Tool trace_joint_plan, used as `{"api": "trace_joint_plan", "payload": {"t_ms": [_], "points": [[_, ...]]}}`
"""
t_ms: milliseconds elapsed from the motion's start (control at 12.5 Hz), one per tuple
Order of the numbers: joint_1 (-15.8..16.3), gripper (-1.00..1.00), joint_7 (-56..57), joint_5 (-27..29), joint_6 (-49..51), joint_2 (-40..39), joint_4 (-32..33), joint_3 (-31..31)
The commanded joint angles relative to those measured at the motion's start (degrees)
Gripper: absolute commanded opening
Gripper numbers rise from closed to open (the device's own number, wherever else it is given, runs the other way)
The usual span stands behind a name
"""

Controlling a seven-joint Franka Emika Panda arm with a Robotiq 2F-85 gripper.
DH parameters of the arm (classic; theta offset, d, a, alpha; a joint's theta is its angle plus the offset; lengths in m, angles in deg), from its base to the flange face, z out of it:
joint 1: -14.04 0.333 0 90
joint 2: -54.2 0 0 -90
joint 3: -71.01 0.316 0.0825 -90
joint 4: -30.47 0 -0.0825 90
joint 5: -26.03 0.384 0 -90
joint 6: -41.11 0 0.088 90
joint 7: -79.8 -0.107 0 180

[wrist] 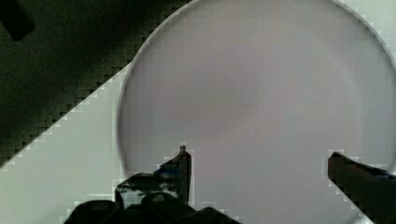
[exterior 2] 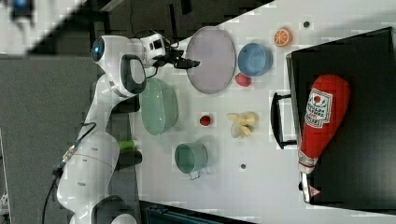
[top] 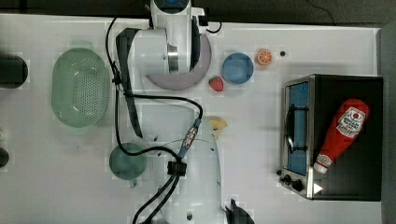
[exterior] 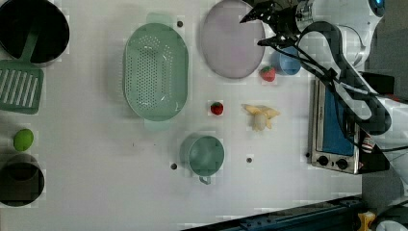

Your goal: Pick banana from table and place on plate.

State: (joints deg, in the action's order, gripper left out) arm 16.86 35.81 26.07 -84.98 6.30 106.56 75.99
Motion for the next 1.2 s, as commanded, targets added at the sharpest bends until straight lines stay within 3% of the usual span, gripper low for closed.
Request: {"api": "trace_joint_plan", "payload": {"t_ms": [80, 720, 1200], "points": [[-0.29, 1.0, -1.62, -0.56, 3.71, 12.12, 3.83, -1.82], [-0.77, 1.0, -4.04, -0.52, 26.49, 42.16, 22.55, -8.27], [-0.8, 1.0, -4.18, -0.53, 26.76, 61.58, 37.08, -8.96]]}}
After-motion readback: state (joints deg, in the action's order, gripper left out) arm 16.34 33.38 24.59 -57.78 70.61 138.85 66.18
